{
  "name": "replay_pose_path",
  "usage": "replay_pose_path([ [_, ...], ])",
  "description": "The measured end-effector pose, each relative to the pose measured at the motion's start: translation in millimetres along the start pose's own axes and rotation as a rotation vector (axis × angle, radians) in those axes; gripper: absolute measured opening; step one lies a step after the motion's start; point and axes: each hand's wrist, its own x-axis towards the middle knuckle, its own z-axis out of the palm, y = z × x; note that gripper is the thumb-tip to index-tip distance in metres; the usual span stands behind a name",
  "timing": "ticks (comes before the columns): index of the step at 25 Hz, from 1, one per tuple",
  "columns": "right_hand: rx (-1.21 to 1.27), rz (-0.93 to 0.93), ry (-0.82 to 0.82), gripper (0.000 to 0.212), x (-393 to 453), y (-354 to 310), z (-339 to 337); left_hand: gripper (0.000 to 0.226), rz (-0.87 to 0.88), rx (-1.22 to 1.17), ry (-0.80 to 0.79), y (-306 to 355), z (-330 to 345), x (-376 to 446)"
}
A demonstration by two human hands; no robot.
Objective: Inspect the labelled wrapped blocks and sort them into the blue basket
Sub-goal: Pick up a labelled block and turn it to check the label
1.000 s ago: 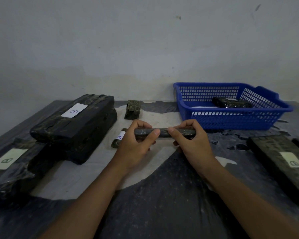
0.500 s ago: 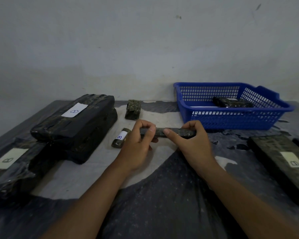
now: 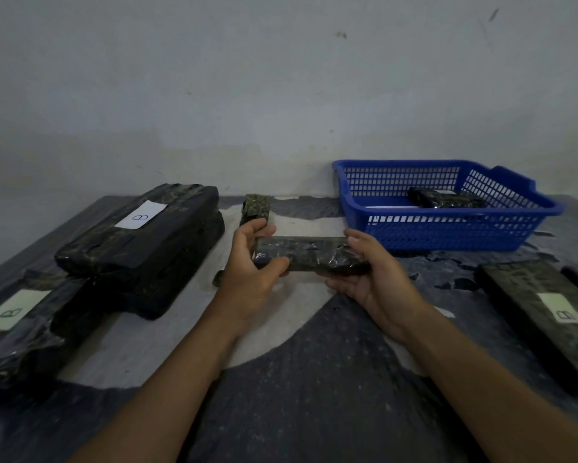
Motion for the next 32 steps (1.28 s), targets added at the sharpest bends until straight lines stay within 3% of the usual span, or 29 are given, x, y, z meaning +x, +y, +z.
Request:
replay_pose_path([
  [4, 0.067, 0.017, -0.084, 0.036, -0.8, 1.8, 0.1, 0.048, -0.164, -0.128, -0.08, 2.2, -5.5, 1.5],
  [8, 0.03, 0.021, -0.12, 0.041, 1.1, -0.9, -4.5, 0.05, -0.214, -0.177, -0.14, 8.9, -6.1, -0.8],
  [22, -0.267, -0.139, -0.026, 0.037, 0.4, 8.9, -1.0, 0.042, -0.163, -0.061, -0.117, 12.4, -2.2, -4.4],
  [32, -0.433, -0.225, 0.062, 0.054, -7.3, 8.8, 7.3, 0.041, -0.139, 0.001, -0.151, 15.4, 0.8, -8.0],
])
